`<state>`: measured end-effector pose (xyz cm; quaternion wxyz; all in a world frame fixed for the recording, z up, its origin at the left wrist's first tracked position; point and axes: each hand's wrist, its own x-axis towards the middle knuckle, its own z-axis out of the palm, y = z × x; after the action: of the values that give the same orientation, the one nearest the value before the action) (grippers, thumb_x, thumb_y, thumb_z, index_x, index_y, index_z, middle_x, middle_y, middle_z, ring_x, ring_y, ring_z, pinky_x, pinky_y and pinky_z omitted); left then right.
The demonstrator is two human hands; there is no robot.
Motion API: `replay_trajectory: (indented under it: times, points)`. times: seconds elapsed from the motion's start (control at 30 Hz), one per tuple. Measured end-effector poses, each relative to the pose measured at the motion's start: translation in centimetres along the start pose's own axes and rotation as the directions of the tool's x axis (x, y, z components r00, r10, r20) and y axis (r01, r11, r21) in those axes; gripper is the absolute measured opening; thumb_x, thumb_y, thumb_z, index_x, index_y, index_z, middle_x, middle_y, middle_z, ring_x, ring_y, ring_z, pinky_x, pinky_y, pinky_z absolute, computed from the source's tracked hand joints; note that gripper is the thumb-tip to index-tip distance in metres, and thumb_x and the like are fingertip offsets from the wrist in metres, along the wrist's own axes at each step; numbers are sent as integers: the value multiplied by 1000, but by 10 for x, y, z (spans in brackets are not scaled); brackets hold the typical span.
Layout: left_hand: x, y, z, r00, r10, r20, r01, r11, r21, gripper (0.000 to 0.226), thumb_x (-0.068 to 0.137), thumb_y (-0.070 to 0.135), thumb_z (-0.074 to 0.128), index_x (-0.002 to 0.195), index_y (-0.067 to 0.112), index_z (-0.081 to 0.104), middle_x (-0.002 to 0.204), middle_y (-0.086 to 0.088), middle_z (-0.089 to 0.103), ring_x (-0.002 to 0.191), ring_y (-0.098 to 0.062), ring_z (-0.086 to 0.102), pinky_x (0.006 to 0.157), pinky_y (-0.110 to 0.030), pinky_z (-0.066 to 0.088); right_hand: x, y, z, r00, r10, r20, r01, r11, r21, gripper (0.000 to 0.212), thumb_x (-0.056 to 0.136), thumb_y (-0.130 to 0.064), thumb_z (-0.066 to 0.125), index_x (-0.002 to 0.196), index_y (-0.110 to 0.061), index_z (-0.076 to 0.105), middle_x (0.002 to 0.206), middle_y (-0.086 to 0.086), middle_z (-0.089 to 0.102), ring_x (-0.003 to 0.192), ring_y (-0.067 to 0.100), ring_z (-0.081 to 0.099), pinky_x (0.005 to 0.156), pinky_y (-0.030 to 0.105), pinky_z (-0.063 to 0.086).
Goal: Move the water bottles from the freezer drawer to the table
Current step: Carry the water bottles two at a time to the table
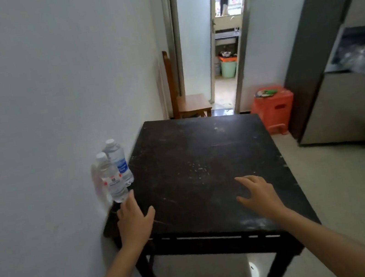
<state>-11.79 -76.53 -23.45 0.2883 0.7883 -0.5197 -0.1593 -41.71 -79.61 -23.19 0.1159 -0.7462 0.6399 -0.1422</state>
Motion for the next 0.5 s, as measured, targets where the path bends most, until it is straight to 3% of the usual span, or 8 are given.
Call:
replay_trajectory:
  times: [0.27, 0.3, 0.5]
  points:
    - [-52, 55, 21, 943, 272, 192, -270, 962, -39, 70, 87, 30, 57, 144, 11, 20, 145, -15, 31, 131, -34, 29, 104, -44, 32, -119, 42, -39, 963, 221, -157, -220, 975, 22, 60, 80, -26, 69, 134, -16, 47, 130, 9, 53, 121, 26, 47, 98, 35, 38]
    - [-71, 80, 30, 908, 356, 222, -352, 934, -59, 70, 87, 30, 57, 144, 11, 20, 145, -15, 31, 130, -34, 29, 103, -44, 32, -155, 58, -55, 938, 284, -197, -285, 958, 25, 60, 79, -26, 70, 133, -16, 48, 128, 9, 55, 119, 28, 49, 97, 36, 39]
    - [-134, 140, 54, 801, 529, 281, -516, 848, -123, 68, 89, 30, 55, 144, 11, 20, 145, -14, 30, 130, -32, 28, 102, -43, 34, -248, 98, -93, 880, 387, -274, -405, 914, -9, 61, 79, -31, 69, 135, -19, 46, 129, 7, 53, 121, 25, 46, 96, 37, 37]
